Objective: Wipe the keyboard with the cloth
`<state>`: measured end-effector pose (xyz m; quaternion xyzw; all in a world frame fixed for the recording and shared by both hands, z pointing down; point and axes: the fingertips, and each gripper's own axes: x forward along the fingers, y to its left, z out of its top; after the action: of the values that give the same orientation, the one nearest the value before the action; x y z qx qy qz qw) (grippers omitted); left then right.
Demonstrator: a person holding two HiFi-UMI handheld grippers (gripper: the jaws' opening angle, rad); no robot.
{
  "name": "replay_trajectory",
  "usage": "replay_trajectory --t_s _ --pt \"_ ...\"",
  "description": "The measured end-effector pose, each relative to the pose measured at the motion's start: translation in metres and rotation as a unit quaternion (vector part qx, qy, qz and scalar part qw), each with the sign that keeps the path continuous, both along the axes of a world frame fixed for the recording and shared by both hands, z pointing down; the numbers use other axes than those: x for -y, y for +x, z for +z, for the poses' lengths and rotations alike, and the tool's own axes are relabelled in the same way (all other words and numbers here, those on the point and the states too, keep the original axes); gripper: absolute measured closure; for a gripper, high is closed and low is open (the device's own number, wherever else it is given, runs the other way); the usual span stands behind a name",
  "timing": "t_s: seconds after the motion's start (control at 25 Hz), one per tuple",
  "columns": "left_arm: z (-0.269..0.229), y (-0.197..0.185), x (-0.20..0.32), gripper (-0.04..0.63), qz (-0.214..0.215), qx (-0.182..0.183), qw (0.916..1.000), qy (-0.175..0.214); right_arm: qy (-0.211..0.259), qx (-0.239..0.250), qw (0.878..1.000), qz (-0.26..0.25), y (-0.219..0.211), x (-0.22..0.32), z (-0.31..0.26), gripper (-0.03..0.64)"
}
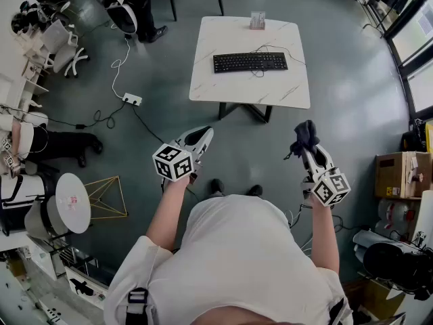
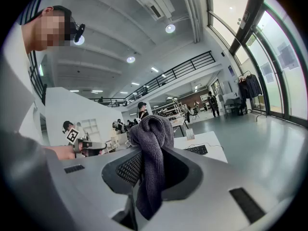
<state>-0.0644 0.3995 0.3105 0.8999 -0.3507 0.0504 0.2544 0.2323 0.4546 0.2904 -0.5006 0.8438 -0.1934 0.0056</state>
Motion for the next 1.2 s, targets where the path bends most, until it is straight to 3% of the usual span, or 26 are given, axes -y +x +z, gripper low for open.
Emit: replay_trajectory --t_s 0.6,1.2 --pt "0.004 -0.009 0.004 0.588 0.006 -0.001 1.0000 -0.002 0.001 0.004 1.000 -0.002 -0.013 0.003 -0.005 0.514" --pt "0.017 -0.054 0.006 0.588 0.057 0.031 0.9978 0.010 -0.001 0.017 0.999 0.047 -0.057 0.000 -0.003 0.514"
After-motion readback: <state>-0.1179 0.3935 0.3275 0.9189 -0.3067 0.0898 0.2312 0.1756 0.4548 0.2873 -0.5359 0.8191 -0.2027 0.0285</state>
